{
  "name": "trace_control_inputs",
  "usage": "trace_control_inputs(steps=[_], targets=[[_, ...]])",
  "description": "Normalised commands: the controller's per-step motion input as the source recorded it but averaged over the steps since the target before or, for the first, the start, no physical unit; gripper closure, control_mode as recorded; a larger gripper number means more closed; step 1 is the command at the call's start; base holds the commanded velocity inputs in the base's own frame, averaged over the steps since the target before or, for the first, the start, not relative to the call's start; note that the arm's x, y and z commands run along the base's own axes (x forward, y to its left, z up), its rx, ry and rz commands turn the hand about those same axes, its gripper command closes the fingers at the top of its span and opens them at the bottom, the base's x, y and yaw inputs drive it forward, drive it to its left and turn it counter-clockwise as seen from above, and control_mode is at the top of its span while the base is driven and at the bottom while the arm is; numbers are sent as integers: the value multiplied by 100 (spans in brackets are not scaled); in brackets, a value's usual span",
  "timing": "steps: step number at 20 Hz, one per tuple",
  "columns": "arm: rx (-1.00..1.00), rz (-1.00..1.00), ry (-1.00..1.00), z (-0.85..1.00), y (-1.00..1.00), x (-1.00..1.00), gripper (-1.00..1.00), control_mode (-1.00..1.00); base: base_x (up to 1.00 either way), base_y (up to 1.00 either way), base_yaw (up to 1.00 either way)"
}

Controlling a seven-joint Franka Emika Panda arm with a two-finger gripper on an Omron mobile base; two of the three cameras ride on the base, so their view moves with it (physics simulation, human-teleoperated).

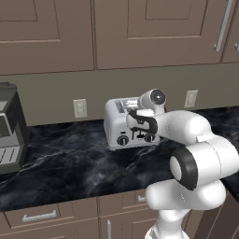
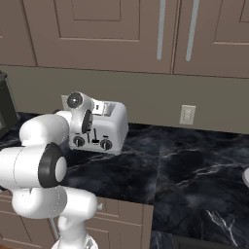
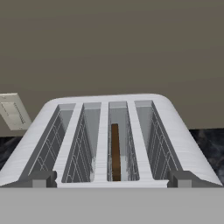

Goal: Start the toaster. Once the lever pops up, take the bread to the plate on the dining counter.

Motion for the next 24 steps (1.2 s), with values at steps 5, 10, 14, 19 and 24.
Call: trace_control_inputs(steps=[5, 10, 14, 19, 24], targets=[[0, 0, 0, 0, 0, 0, -100, -100, 0, 0, 0], [0, 0, 0, 0, 0, 0, -100, -100, 0, 0, 0], [0, 0, 0, 0, 0, 0, -100, -100, 0, 0, 0], [0, 0, 0, 0, 0, 0, -100, -100, 0, 0, 0], [0, 0, 0, 0, 0, 0, -100, -100, 0, 0, 0]])
